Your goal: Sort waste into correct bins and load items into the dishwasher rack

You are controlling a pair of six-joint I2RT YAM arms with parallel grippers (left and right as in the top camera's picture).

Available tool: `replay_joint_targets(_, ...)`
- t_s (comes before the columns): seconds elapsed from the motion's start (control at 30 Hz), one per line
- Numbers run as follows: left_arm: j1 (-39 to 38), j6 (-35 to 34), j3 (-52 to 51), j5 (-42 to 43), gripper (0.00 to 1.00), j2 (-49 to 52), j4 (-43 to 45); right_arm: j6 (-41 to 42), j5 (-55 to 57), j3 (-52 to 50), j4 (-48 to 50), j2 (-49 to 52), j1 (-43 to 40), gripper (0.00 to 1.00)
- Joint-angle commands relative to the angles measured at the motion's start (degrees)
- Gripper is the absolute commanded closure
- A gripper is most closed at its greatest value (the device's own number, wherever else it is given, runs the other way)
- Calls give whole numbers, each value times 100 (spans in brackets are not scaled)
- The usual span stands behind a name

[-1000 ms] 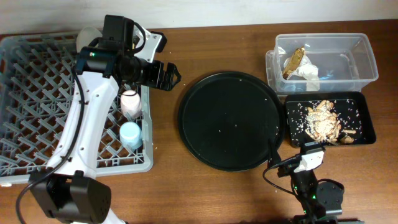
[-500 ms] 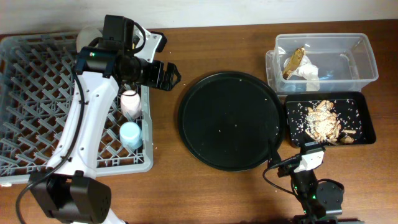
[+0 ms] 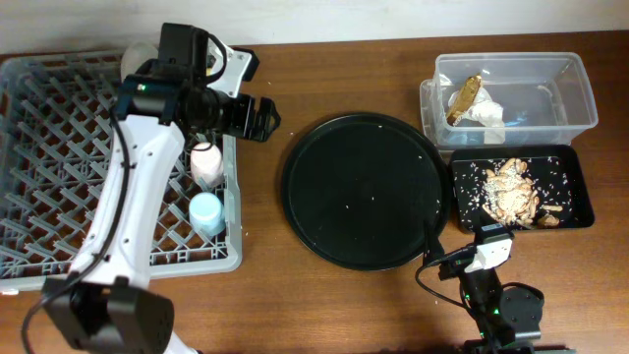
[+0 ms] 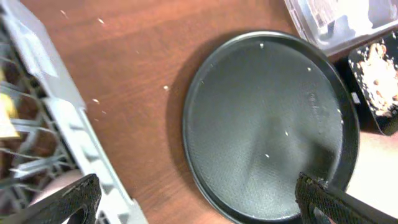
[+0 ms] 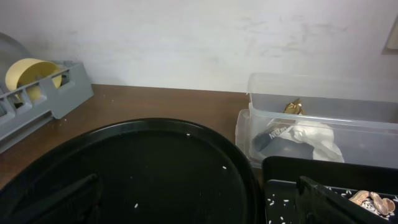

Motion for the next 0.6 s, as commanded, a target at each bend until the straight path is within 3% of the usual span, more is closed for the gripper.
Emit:
replay_joint_targets(0.0, 31, 1040, -61, -271, 1, -1126, 448, -35, -68, -44, -11, -66, 37, 2)
replay_joint_targets(0.17, 109, 1029, -1368, -817, 1, -2664, 1121, -35, -68, -44, -11, -66, 37, 1)
replay_joint_targets(0.3, 503, 855, -4103, -776, 1, -4385, 2813, -35, -68, -44, -11, -66, 37, 2)
replay_joint_targets(0.57, 809, 857, -7189, -824, 1, -7010, 4207, -35, -68, -44, -11, -66, 37, 2)
